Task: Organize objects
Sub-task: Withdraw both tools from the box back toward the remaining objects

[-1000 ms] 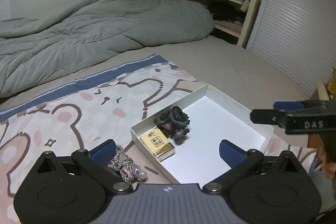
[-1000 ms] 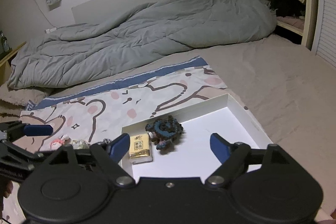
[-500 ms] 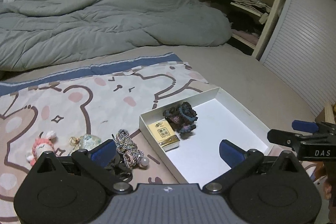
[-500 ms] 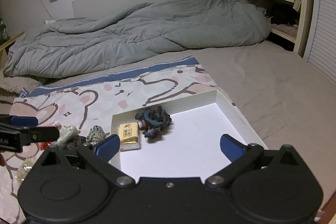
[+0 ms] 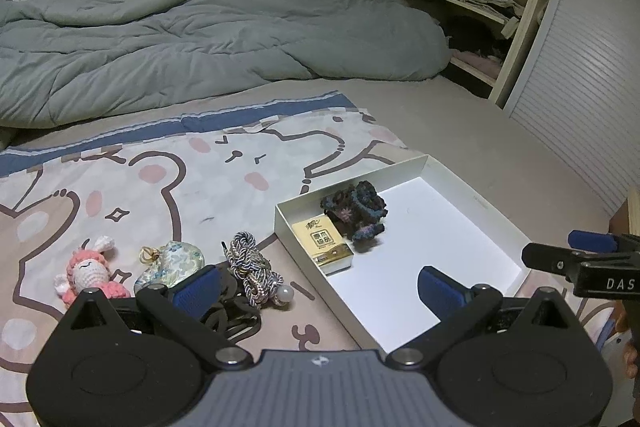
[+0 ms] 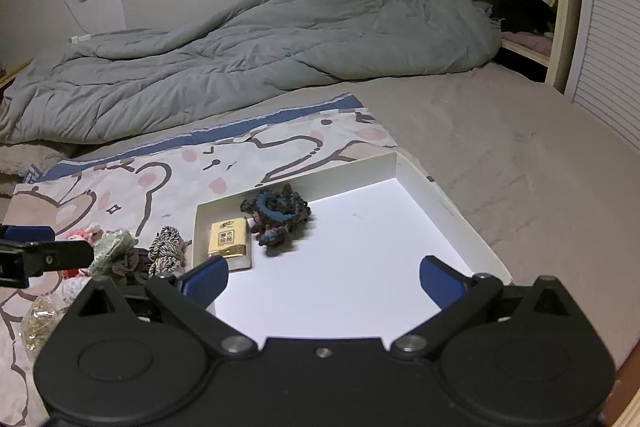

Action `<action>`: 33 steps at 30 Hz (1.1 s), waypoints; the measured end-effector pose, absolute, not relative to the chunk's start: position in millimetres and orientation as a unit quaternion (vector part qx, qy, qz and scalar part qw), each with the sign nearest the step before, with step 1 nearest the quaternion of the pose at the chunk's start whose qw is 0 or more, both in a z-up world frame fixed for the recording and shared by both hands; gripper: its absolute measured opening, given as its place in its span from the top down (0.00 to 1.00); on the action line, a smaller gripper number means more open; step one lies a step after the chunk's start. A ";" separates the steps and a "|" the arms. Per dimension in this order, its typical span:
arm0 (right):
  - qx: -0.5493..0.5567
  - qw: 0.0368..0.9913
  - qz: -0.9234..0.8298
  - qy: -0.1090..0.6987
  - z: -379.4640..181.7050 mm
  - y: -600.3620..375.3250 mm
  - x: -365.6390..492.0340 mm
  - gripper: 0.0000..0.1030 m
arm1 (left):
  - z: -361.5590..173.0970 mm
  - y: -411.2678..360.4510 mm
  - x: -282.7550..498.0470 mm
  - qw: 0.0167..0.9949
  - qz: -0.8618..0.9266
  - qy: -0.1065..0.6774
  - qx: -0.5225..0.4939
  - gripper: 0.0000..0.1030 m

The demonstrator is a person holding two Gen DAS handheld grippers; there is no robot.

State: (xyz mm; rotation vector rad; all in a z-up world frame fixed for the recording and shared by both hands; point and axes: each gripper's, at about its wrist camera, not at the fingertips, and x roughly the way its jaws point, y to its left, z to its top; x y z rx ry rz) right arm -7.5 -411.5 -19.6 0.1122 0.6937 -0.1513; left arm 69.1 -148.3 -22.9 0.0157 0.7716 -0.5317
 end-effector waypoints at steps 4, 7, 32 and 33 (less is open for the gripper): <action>0.058 0.936 -0.076 0.339 -22.0 -412.9 -8.2 0.00 | -23.9 -146.8 68.7 0.893 -0.252 0.372 0.008 0.00; 0.058 0.936 -0.074 0.340 -22.6 -412.5 -7.9 0.00 | -23.6 -143.8 68.9 0.895 -0.248 0.372 0.007 0.00; 0.050 0.938 0.016 0.342 -16.1 -346.4 23.7 0.00 | -3.0 -46.1 57.4 0.927 -0.138 0.349 -0.004 0.00; 0.050 0.938 0.023 0.342 -15.1 -342.2 25.1 0.00 | -2.4 -41.9 56.3 0.928 -0.134 0.348 -0.004 0.00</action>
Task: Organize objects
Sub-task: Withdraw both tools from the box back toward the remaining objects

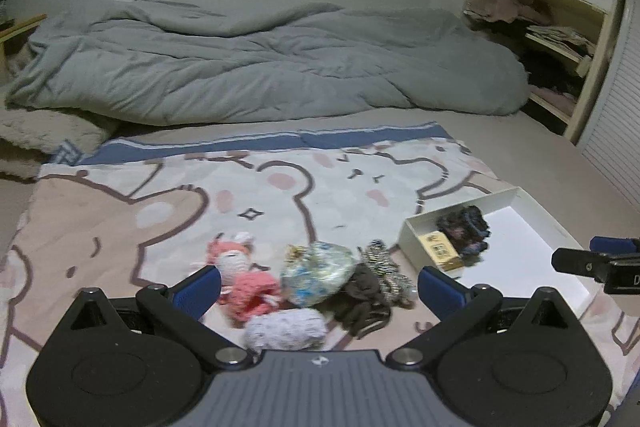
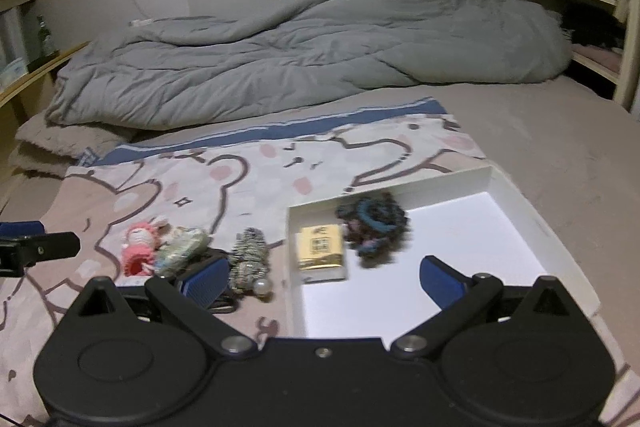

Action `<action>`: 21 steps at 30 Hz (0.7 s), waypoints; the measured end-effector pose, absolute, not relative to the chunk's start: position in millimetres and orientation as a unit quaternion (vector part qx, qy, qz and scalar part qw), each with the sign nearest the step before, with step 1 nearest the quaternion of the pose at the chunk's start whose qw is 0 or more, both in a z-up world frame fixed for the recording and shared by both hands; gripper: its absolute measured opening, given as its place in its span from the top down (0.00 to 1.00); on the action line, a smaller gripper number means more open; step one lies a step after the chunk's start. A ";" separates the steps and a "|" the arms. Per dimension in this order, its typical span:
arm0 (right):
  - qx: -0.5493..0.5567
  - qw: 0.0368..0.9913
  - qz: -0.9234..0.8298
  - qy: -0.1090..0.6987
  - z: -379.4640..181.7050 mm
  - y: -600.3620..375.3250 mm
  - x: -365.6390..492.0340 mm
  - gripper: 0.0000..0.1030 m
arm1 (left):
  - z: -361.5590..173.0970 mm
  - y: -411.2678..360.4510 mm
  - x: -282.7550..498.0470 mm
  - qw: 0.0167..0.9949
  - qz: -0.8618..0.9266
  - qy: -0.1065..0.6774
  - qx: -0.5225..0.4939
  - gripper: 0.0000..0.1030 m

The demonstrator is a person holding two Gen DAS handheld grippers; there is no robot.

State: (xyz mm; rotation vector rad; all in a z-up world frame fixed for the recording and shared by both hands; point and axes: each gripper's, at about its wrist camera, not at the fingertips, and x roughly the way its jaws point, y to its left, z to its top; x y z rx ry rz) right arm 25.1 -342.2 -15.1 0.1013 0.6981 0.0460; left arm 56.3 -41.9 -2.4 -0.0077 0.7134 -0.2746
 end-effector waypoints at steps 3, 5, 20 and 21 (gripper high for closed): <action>0.050 0.939 0.041 0.338 -10.7 -330.3 29.2 0.00 | -0.6 -29.2 52.3 0.931 -0.121 0.344 0.000 0.00; 0.047 0.940 0.051 0.335 -8.2 -322.2 30.2 0.00 | 0.2 -20.2 50.1 0.933 -0.112 0.342 0.002 0.00; 0.045 0.931 0.107 0.347 -10.6 -270.7 60.0 0.00 | -6.1 37.0 42.7 0.945 -0.076 0.315 0.033 0.00; 0.045 0.931 0.107 0.346 -11.9 -268.2 62.8 0.00 | -7.2 38.8 43.7 0.945 -0.076 0.316 0.037 0.00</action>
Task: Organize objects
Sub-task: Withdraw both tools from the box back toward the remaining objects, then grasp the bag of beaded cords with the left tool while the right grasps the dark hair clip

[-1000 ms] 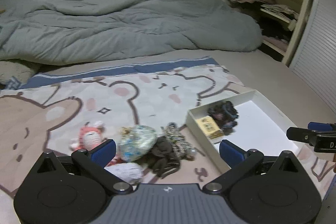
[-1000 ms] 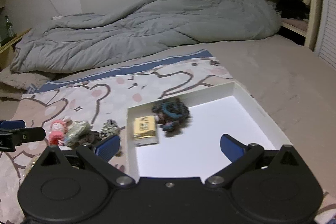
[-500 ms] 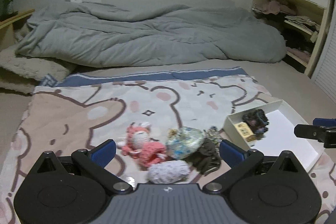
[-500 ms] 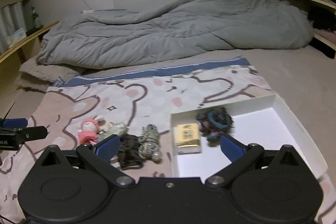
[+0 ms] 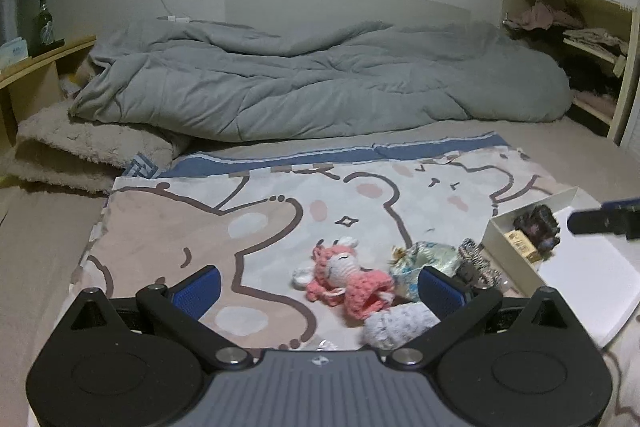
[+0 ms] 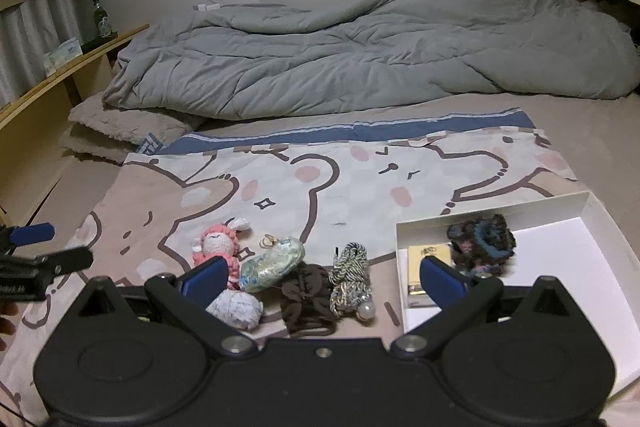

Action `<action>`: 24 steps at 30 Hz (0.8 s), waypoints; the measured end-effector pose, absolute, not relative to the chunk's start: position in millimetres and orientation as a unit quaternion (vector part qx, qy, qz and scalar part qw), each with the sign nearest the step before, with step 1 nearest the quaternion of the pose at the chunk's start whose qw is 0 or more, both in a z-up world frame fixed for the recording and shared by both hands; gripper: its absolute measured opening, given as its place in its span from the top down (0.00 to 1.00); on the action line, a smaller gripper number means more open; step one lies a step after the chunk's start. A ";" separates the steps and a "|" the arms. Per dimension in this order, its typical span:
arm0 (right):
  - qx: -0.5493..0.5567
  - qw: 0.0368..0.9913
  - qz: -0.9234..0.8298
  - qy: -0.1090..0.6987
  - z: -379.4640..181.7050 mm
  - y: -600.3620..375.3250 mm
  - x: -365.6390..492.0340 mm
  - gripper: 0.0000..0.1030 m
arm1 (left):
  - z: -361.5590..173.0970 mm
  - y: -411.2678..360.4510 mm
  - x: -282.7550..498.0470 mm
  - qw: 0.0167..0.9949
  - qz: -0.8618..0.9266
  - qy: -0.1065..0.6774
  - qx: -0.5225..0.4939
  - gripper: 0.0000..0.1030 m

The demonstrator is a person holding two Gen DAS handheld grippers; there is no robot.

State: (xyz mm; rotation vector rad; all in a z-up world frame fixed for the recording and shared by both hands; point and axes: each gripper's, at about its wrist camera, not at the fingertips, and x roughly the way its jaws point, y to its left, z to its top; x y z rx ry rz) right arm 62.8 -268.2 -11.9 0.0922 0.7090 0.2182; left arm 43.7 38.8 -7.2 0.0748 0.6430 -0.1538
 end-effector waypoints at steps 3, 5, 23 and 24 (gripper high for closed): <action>0.049 0.932 0.095 0.345 -16.6 -264.2 71.3 0.00 | -12.5 45.6 47.5 0.941 -0.090 0.323 0.049 0.00; 0.053 0.933 0.086 0.346 -20.1 -261.6 77.5 0.00 | -17.1 50.3 50.7 0.933 -0.116 0.336 0.046 0.00; 0.055 0.894 0.138 0.423 -92.2 -255.3 143.3 0.43 | -96.8 63.7 84.1 0.846 -0.257 0.464 0.063 0.04; 0.049 0.891 0.144 0.427 -97.1 -253.2 145.3 0.43 | -102.1 63.1 85.4 0.840 -0.264 0.470 0.064 0.04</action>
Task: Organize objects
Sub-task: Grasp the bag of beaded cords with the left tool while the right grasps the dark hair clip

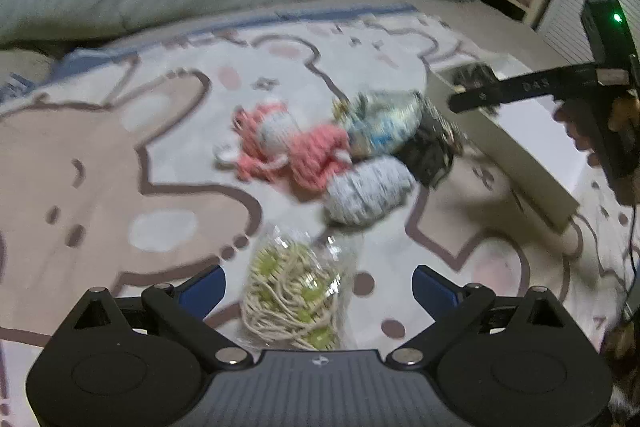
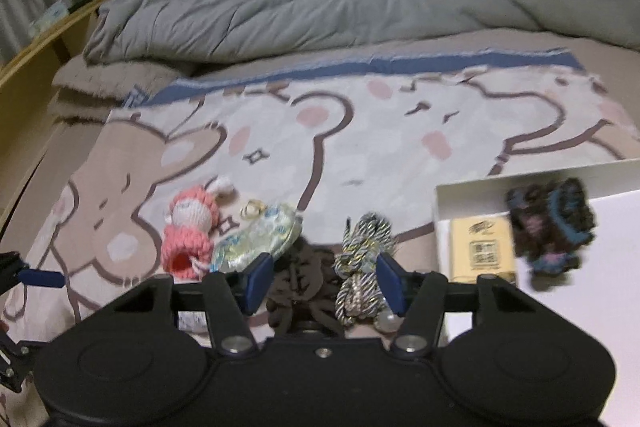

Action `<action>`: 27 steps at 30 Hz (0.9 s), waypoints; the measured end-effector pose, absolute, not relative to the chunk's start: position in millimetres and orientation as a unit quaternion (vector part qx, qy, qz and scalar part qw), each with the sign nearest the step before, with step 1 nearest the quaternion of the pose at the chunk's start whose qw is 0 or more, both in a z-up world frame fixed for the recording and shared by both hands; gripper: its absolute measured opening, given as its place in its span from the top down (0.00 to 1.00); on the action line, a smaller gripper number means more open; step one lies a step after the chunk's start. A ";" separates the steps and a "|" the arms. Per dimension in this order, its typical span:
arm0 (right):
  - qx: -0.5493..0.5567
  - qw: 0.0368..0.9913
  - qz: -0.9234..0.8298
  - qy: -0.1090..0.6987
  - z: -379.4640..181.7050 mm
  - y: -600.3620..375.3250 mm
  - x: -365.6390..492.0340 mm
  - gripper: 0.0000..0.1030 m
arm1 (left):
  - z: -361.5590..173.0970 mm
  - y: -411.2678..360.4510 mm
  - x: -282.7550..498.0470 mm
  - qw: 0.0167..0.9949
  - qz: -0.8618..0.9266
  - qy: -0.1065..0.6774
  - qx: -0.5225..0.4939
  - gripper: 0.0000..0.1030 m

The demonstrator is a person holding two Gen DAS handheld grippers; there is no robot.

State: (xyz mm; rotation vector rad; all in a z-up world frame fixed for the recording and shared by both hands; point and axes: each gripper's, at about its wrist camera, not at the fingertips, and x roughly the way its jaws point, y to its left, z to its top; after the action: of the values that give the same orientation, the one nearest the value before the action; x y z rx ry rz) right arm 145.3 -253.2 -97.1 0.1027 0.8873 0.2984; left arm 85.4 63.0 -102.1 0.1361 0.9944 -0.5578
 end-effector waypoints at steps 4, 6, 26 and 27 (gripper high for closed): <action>0.021 0.887 0.173 0.429 -111.6 -242.3 144.3 0.42 | -123.6 58.0 91.7 0.822 -0.258 0.500 0.083 0.04; 0.006 0.885 0.182 0.428 -117.4 -237.1 143.6 0.42 | -131.1 57.7 95.3 0.818 -0.255 0.509 0.082 0.04; -0.071 0.880 0.188 0.430 -133.9 -204.9 150.6 0.56 | -141.3 43.0 102.0 0.790 -0.208 0.577 0.022 0.15; -0.069 0.878 0.191 0.433 -131.4 -205.2 149.0 0.56 | -141.7 41.2 105.0 0.792 -0.197 0.578 0.018 0.15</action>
State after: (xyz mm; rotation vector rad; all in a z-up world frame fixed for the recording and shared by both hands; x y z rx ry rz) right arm 149.0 -205.2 -131.4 -0.1444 0.9020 0.3980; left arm 105.0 41.2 -141.7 0.0392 1.2436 -0.4245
